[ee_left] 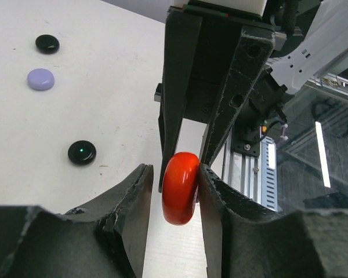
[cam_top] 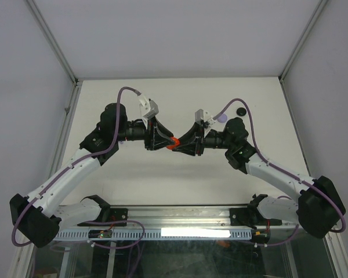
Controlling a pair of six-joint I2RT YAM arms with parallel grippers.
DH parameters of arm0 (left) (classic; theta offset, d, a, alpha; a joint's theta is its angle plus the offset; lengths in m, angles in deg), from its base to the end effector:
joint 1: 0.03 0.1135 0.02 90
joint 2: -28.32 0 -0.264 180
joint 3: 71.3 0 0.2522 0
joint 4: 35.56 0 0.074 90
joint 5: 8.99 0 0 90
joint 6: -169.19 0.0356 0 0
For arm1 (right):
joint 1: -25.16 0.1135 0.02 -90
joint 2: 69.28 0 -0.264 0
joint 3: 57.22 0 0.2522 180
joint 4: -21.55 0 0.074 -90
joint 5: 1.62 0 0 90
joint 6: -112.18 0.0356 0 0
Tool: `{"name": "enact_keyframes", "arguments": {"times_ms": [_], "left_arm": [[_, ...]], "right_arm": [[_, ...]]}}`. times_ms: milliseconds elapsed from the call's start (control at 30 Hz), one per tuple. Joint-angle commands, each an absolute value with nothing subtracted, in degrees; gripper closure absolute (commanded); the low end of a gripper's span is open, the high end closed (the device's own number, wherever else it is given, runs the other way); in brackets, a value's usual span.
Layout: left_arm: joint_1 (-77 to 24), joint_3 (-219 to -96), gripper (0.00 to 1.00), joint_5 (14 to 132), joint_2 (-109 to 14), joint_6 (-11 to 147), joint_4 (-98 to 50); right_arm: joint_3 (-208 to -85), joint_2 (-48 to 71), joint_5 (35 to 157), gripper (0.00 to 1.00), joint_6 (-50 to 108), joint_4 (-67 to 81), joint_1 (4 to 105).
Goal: Insert the wireless bluetooth earbuds into the charging case
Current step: Open the charging case.
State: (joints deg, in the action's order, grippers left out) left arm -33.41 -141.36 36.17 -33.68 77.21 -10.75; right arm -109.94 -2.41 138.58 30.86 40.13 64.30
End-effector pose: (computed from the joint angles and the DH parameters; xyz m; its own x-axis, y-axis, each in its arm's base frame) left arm 0.1873 -0.1534 0.3534 -0.2735 0.1508 -0.9500 0.9451 0.2260 -0.2362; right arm 0.1823 0.1837 0.3021 -0.0914 0.0502 -0.9945 -0.9958 0.0055 0.0918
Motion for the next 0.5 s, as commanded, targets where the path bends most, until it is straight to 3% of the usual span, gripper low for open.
{"name": "enact_keyframes", "arguments": {"times_ms": [0,467], "left_arm": [[-33.07,-141.37,0.6,42.4,-32.92,76.98,-15.37],[-31.33,-141.17,0.36,47.24,-34.04,74.64,-14.98]], "right_arm": [[-110.82,-4.93,141.85,0.98,32.47,44.02,64.9],[-110.23,-5.91,143.37,0.98,34.36,47.21,64.95]]}}
